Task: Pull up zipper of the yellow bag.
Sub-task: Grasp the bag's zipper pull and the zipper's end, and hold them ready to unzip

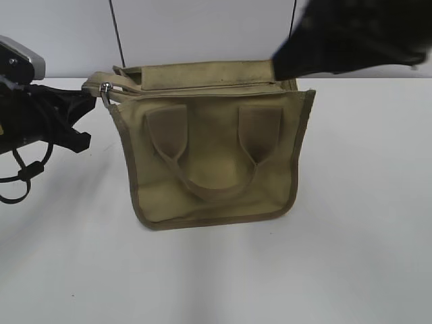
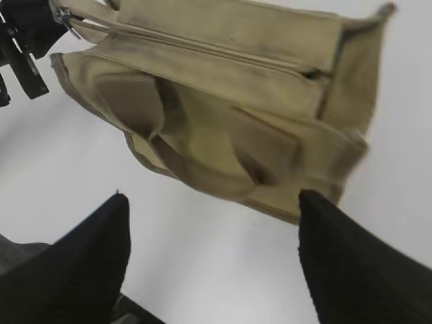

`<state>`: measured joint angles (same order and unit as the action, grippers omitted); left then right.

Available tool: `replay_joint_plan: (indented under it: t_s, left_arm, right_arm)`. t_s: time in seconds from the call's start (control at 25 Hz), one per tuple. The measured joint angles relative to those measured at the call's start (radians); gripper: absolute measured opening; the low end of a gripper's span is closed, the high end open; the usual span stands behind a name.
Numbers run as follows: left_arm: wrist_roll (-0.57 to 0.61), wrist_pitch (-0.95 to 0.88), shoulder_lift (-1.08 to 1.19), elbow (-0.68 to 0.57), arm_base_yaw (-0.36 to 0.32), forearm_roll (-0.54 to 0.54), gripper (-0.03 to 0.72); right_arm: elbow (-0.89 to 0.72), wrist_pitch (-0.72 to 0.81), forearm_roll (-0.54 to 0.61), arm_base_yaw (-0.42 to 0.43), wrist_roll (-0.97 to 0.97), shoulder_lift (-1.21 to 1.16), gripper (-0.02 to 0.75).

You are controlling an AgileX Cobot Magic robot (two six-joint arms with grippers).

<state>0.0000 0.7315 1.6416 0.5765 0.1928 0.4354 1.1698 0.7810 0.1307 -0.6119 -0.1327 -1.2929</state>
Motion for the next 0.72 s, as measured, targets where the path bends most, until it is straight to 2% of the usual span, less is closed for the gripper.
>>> replay_joint_plan:
  t_s: [0.12,0.28,0.52,0.72]
  left_arm:
    - [0.0,-0.05,-0.021,0.0,0.0,0.009,0.007]
    - [-0.02,-0.122,-0.065,-0.001,0.0,0.011,0.007]
    - [-0.038,-0.194,-0.137,0.0,0.0,0.018,0.007]
    - [-0.046,-0.251,-0.192,0.0,0.0,0.019,0.007]
  right_arm:
    - [0.158,-0.006,-0.119,-0.129,-0.102,-0.178,0.563]
    - [0.381,-0.016,-0.15,-0.217,-0.131,-0.393,0.515]
    - [0.606,-0.018,-0.131,-0.25,-0.134,-0.611,0.398]
    - [0.668,-0.016,-0.092,-0.25,-0.136,-0.698,0.365]
